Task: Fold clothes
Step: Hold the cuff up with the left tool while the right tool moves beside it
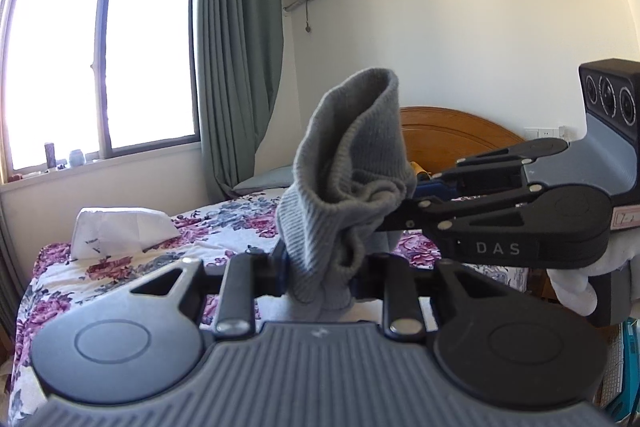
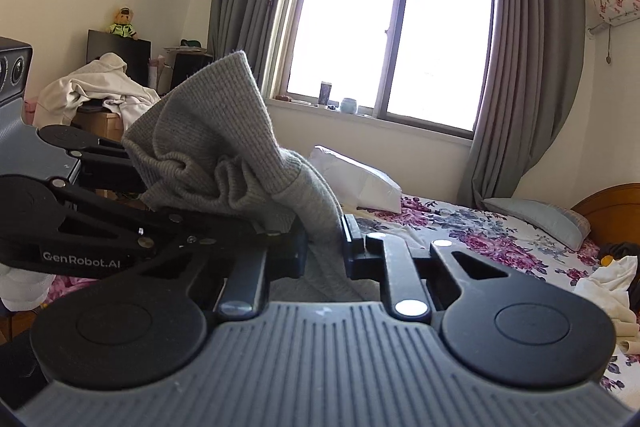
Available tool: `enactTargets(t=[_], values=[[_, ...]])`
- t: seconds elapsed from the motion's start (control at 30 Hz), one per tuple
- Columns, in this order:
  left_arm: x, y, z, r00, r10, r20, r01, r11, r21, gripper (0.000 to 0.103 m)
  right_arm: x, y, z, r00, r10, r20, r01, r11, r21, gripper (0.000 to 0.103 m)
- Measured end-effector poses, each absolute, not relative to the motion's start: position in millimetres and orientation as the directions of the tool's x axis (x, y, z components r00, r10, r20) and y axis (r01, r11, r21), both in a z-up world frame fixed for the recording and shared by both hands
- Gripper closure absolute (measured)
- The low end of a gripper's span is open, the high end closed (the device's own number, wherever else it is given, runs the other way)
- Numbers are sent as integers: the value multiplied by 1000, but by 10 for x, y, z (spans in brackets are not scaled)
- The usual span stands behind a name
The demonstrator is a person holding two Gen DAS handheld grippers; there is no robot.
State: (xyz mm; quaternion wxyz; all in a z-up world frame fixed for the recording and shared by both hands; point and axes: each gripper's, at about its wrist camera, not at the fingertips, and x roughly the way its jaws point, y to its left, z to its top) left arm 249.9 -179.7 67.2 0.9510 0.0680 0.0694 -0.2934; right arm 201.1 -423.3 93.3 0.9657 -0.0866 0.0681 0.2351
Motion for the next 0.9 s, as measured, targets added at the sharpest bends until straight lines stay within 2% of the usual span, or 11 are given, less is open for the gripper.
enactTargets(t=[0.2, 0.4, 0.9], values=[[2325, -1543, 816, 827, -527, -196, 544, 838, 44, 77, 1825, -4045, 1101, 879, 428, -211, -454, 886, -94, 86], [2481, -1526, 867, 829, -506, -240, 521, 853, 0, 77, 1875, -3946, 1122, 883, 391, -261, -421, 905, -69, 86], [2605, -1631, 691, 830, -443, -338, 477, 879, 20, 77, 2142, -4004, 833, 877, 373, -303, -379, 924, 41, 79]])
